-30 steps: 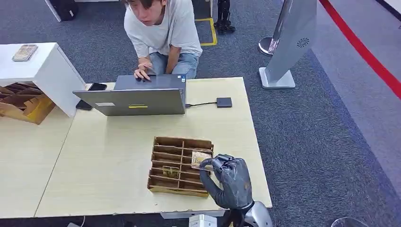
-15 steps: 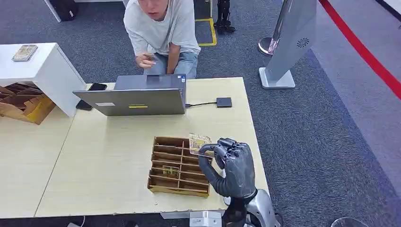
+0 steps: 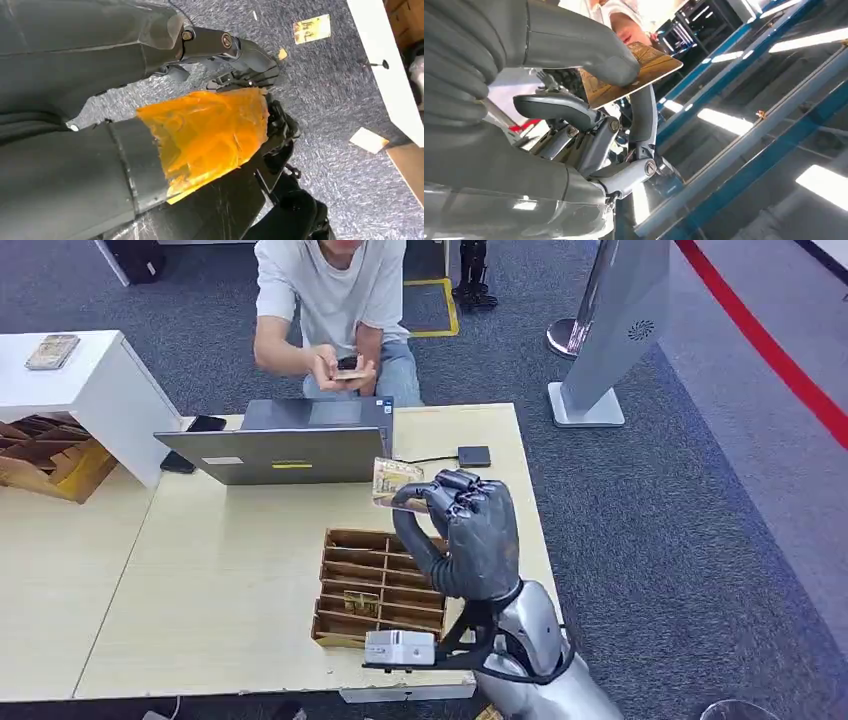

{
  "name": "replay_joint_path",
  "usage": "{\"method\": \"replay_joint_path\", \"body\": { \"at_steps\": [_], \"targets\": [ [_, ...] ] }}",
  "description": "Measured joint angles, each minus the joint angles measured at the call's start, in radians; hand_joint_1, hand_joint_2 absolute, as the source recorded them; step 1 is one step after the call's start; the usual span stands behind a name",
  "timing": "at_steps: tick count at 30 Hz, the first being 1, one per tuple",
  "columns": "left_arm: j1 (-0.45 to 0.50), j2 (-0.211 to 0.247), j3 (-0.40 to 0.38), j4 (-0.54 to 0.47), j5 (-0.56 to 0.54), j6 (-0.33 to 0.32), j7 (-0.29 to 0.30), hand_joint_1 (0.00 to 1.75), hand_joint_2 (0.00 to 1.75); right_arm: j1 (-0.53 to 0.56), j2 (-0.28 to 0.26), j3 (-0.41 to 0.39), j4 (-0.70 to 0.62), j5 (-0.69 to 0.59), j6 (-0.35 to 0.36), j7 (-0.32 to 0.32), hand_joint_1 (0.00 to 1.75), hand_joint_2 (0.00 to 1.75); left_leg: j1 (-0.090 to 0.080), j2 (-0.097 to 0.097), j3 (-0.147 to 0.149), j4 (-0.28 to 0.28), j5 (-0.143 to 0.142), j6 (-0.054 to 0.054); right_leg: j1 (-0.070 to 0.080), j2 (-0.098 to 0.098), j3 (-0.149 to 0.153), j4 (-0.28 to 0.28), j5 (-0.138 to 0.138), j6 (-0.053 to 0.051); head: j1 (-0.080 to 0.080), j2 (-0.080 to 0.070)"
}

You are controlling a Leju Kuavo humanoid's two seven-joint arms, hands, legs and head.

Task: Pass the card to the sensor for recognition and then transmit it.

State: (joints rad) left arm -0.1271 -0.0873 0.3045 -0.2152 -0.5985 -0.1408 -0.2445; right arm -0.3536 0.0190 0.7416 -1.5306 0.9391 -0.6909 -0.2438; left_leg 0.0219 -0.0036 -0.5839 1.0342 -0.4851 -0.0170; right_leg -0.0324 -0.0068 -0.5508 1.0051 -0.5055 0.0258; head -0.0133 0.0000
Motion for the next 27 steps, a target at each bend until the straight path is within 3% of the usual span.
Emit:
{"method": "replay_joint_path", "body": {
  "at_steps": [11, 20, 27],
  "targets": [
    [-0.009, 0.000, -0.037, 0.000, -0.017, -0.020, 0.003, 0.00, 0.00, -0.097, 0.034, 0.005, 0.154, 0.057, 0.004, 0.065, 1.75, 1.75, 0.000, 0.000, 0.000, 0.000, 0.000, 0.000, 0.000, 0.000, 0.000, 0.000, 0.000, 0.000, 0.000, 0.000],
    [-0.013, 0.000, -0.054, 0.000, -0.019, -0.028, 0.006, 0.00, 0.00, -0.165, 0.059, 0.034, 0.278, 0.090, 0.108, 0.128, 1.75, 1.75, 0.000, 0.000, 0.000, 0.000, 0.000, 0.000, 0.000, 0.000, 0.000, 0.000, 0.000, 0.000, 0.000, 0.000],
    [-0.021, -0.001, -0.064, 0.000, -0.024, -0.031, 0.019, 0.00, 0.00, -0.222, 0.088, 0.067, 0.350, 0.102, 0.151, 0.147, 1.75, 1.75, 0.000, 0.000, 0.000, 0.000, 0.000, 0.000, 0.000, 0.000, 0.000, 0.001, 0.000, 0.000, 0.000, 0.000]
  ]
}}
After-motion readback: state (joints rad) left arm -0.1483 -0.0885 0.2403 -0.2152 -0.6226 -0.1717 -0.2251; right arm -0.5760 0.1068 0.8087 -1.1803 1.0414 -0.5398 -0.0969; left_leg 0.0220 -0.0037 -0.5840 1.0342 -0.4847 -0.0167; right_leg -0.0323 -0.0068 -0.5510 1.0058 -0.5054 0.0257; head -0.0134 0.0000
